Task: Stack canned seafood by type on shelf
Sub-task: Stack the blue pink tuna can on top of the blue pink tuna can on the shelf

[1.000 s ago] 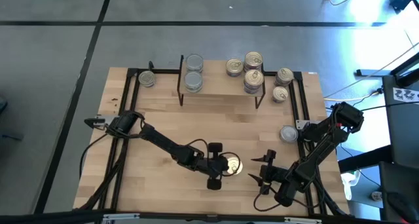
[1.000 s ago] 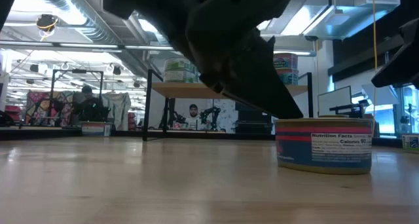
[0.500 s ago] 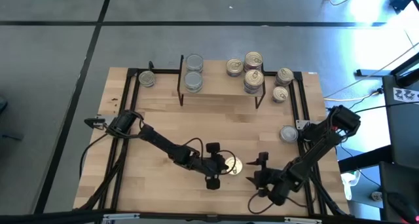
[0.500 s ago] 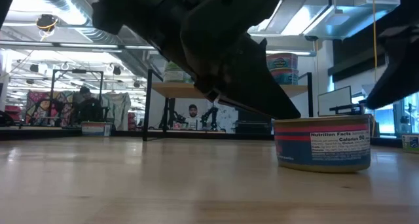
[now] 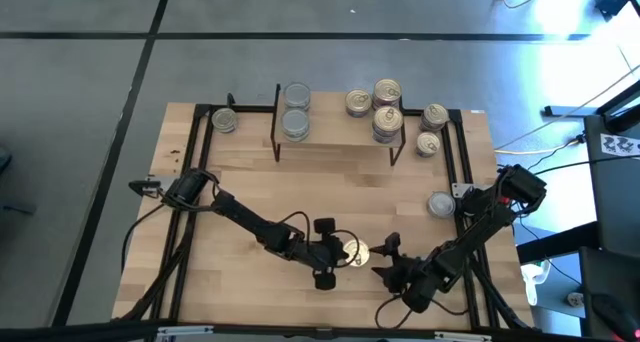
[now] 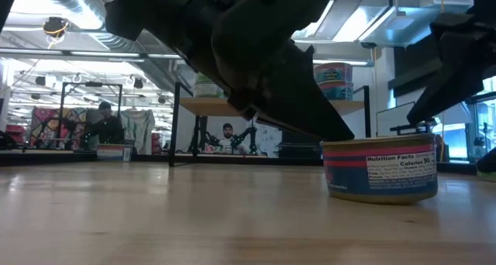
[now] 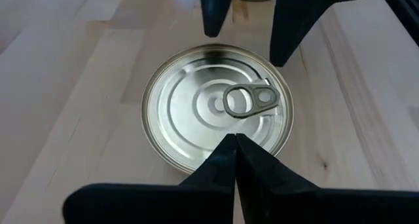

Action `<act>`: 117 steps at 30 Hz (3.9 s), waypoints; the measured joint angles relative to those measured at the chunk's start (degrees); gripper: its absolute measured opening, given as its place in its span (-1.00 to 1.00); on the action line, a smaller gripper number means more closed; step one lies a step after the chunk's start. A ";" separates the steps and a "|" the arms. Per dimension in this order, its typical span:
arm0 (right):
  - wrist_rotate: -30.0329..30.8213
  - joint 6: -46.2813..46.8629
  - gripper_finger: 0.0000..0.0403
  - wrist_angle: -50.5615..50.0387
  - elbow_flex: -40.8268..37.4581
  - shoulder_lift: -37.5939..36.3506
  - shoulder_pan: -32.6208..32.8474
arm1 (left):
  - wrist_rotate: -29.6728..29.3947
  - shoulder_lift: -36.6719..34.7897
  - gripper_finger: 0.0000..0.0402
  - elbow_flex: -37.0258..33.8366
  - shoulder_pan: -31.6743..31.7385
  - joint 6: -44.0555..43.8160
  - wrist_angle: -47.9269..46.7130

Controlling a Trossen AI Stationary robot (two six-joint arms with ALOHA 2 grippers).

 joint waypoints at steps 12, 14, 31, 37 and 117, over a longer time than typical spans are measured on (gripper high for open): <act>-6.01 -13.28 0.48 2.85 0.02 0.32 -5.09 | -2.27 0.00 -0.96 0.00 -0.70 -1.97 -0.77; -6.44 -15.19 0.48 2.83 0.02 0.32 -5.54 | -2.27 0.00 -0.96 0.00 -0.70 -1.99 -0.81; -8.60 -27.07 0.48 0.67 0.02 0.57 -7.43 | -2.65 0.02 -0.96 -0.04 -0.96 -1.82 -0.41; -8.38 -28.58 0.48 1.80 0.02 2.09 -8.21 | -2.65 0.02 -0.96 -0.02 -0.94 -1.81 -0.43; -8.52 -49.47 0.48 19.94 0.15 8.36 -14.71 | -11.74 -4.87 -0.96 -2.91 -3.93 -4.37 -8.07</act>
